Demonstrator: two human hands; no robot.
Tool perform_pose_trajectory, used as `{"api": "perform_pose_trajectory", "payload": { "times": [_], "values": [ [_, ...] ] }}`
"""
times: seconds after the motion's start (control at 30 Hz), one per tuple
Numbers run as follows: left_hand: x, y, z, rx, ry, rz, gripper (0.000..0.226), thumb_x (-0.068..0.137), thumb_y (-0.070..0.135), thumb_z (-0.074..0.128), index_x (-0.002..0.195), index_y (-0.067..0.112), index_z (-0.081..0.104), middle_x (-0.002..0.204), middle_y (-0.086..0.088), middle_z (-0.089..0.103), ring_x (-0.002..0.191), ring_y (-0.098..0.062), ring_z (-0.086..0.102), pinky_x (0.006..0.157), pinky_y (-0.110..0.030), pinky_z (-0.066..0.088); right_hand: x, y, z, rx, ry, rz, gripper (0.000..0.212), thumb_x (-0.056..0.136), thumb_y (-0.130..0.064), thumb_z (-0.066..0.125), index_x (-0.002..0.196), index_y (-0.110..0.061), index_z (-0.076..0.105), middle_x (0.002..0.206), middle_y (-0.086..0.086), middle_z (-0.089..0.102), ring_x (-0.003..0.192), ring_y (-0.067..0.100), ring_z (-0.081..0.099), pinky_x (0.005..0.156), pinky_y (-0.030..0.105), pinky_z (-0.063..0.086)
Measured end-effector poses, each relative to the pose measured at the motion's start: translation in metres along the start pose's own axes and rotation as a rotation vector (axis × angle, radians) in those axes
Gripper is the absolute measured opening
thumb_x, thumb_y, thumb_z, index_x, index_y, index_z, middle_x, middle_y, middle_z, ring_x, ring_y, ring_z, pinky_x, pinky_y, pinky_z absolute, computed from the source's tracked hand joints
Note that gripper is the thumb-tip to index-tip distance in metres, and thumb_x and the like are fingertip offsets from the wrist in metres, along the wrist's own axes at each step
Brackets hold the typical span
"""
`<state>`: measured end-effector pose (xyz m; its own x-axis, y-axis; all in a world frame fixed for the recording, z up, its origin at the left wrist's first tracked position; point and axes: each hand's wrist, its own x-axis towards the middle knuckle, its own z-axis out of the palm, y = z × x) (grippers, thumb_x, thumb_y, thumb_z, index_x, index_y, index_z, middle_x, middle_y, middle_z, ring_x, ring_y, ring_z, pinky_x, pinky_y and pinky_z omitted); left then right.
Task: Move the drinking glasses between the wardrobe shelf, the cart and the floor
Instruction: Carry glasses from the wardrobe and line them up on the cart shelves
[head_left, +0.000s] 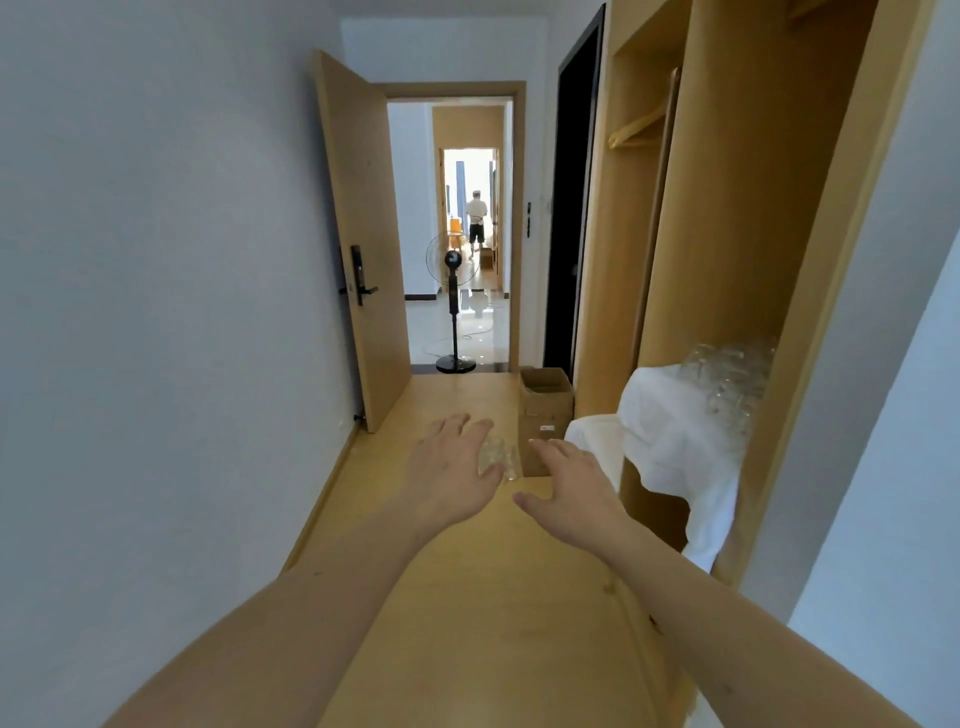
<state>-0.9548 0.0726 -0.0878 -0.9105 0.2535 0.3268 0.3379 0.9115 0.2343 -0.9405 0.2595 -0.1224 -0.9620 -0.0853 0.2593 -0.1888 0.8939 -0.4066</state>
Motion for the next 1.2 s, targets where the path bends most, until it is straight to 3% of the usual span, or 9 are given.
{"api": "perform_pose_trajectory", "payload": {
  "times": [0.27, 0.57, 1.07, 1.2],
  "values": [
    [0.099, -0.069, 0.022, -0.052, -0.068, 0.120, 0.062, 0.096, 0.053, 0.053, 0.151, 0.027, 0.041, 0.158, -0.009, 0.037, 0.143, -0.030, 0.033, 0.114, -0.047, 0.035, 0.093, -0.010, 0.032, -0.023, 0.034, 0.130, 0.076, 0.088, -0.058, 0.063, 0.153, -0.032, 0.035, 0.154, -0.004, 0.042, 0.137, 0.023, 0.040, 0.110, 0.040, 0.039],
    [0.184, -0.105, 0.063, -0.069, -0.126, 0.175, 0.063, 0.096, 0.053, 0.054, 0.152, 0.028, 0.038, 0.154, -0.007, 0.041, 0.141, -0.029, 0.034, 0.112, -0.048, 0.037, 0.158, 0.016, 0.063, -0.048, 0.004, 0.237, 0.076, 0.091, -0.056, 0.062, 0.155, -0.032, 0.031, 0.159, -0.004, 0.035, 0.144, 0.023, 0.034, 0.116, 0.042, 0.034],
    [0.390, -0.066, 0.150, -0.037, -0.113, 0.291, 0.054, 0.095, 0.053, 0.055, 0.142, 0.029, 0.047, 0.148, -0.004, 0.047, 0.135, -0.026, 0.040, 0.106, -0.043, 0.041, 0.335, 0.147, 0.045, -0.064, 0.087, 0.303, 0.075, 0.092, -0.058, 0.062, 0.155, -0.031, 0.032, 0.161, -0.006, 0.035, 0.145, 0.022, 0.035, 0.118, 0.043, 0.034],
    [0.448, -0.043, 0.173, -0.021, -0.125, 0.319, 0.060, 0.095, 0.054, 0.054, 0.148, 0.029, 0.042, 0.153, -0.003, 0.043, 0.139, -0.029, 0.037, 0.110, -0.044, 0.038, 0.378, 0.188, 0.035, -0.049, 0.122, 0.332, 0.075, 0.089, -0.061, 0.063, 0.153, -0.036, 0.034, 0.160, -0.008, 0.036, 0.144, 0.021, 0.037, 0.114, 0.044, 0.036]
  ]
}}
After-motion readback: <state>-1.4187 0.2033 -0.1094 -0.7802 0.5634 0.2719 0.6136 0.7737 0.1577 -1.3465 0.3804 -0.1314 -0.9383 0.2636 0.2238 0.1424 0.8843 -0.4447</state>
